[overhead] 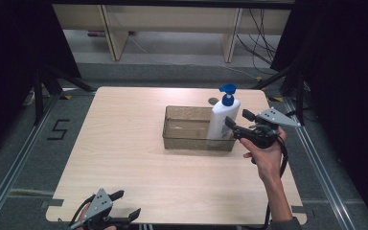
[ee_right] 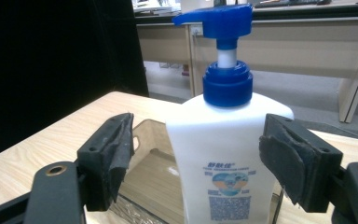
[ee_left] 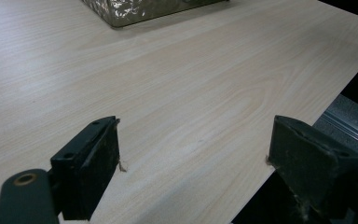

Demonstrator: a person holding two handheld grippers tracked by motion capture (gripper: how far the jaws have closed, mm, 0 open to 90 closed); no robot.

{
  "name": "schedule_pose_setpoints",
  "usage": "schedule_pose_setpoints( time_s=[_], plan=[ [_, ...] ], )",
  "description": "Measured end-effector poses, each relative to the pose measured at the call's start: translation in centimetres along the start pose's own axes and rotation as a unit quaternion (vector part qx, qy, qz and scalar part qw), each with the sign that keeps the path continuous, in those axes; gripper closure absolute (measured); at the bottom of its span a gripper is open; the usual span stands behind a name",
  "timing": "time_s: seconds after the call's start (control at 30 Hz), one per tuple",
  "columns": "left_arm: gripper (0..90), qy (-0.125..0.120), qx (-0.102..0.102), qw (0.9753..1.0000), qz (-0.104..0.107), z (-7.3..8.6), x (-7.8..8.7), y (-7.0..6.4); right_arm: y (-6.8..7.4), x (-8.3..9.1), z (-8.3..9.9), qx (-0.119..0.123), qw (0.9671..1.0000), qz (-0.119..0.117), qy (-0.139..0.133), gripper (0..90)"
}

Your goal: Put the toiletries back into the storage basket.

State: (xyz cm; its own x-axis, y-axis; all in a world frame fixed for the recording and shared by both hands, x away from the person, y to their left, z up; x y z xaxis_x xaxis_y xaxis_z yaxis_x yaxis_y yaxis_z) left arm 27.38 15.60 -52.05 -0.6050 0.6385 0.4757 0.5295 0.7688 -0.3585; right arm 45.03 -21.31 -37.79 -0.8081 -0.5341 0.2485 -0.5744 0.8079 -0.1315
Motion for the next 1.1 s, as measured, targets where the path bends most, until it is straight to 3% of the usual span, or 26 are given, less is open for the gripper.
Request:
schedule_pose_setpoints(
  time_s=[0.2,0.43,0.5,0.67,0.9,1.1],
  plan=[
    [15.5,0.008,-0.005,0.9999,-0.008,0.0,0.2,0.2,0.3,-0.1,0.2,-0.006,1.0,-0.007,0.001,24.0],
    [15.5,0.0,0.0,1.0,-0.003,-0.1,0.1,0.2,0.6,0.2,0.5,-0.012,0.9999,-0.005,0.008,22.3],
    [15.5,-0.001,0.003,1.0,-0.007,-0.1,0.2,0.2,0.5,0.2,0.5,0.0,1.0,-0.006,0.003,22.2],
    [15.5,0.006,-0.003,0.9999,-0.008,-0.1,0.3,0.4,0.8,0.4,0.8,-0.01,0.9998,-0.018,0.003,21.8],
    [15.3,-0.004,0.006,1.0,-0.001,-0.1,0.1,0.2,1.1,0.7,1.1,-0.022,0.9996,-0.019,0.006,21.6],
    [15.3,-0.004,0.006,1.0,-0.002,-0.2,0.2,0.3,1.3,0.6,1.4,-0.011,0.9997,-0.022,0.009,21.6]
  ],
)
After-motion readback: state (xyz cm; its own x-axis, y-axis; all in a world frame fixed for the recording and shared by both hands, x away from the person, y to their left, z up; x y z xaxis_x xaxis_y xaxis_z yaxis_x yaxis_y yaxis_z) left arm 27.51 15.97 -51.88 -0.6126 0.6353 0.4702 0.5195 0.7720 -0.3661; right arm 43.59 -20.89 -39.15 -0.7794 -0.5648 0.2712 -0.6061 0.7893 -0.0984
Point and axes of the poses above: each handheld gripper's, and its own axes: x roughly backward along the jaws, z roughly out of its underside, y roughly to its left, the point moved 6 cm from there along -x, roughly forward along the jaws, and after that the axes turned 15 degrees about x, right-handed, at the moved point
